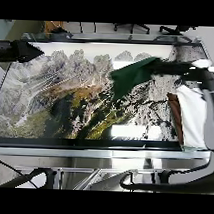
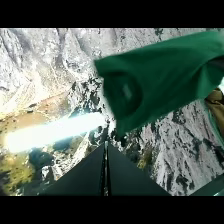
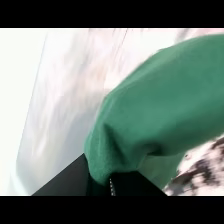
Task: Fold the shirts.
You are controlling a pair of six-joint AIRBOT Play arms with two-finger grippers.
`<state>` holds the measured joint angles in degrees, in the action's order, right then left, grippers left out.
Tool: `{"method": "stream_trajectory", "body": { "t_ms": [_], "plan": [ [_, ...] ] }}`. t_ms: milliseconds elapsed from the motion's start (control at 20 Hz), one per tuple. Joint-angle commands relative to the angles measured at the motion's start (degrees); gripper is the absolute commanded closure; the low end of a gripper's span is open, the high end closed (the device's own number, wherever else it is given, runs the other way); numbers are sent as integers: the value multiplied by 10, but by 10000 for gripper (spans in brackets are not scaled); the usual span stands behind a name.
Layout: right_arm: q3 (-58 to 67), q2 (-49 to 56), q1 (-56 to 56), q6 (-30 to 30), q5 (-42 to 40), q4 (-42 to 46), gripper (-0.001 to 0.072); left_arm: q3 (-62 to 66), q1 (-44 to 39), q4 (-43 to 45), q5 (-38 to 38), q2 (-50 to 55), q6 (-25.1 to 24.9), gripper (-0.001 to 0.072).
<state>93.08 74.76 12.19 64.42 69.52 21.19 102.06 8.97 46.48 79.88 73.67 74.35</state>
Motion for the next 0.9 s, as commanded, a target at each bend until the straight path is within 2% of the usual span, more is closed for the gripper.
{"method": "stream_trajectory", "body": {
  "t_ms": [0,100,250,400,550,700,850],
  "plan": [
    [7,-71,123,44,0,3,696,0,0,0,3,0,1,688],
    [7,-111,204,91,10,22,696,0,0,-2,25,0,12,687],
    [7,-163,315,123,41,40,696,0,-2,-2,35,0,17,688],
    [-4,-198,366,190,136,188,697,0,-2,-2,54,0,17,687],
    [-43,-244,368,281,175,340,697,0,-2,0,89,3,15,688],
    [-124,-303,368,362,202,432,696,0,-2,-2,91,3,15,687],
    [-232,-362,368,393,223,520,696,0,-2,-2,91,3,15,687]
  ]
}}
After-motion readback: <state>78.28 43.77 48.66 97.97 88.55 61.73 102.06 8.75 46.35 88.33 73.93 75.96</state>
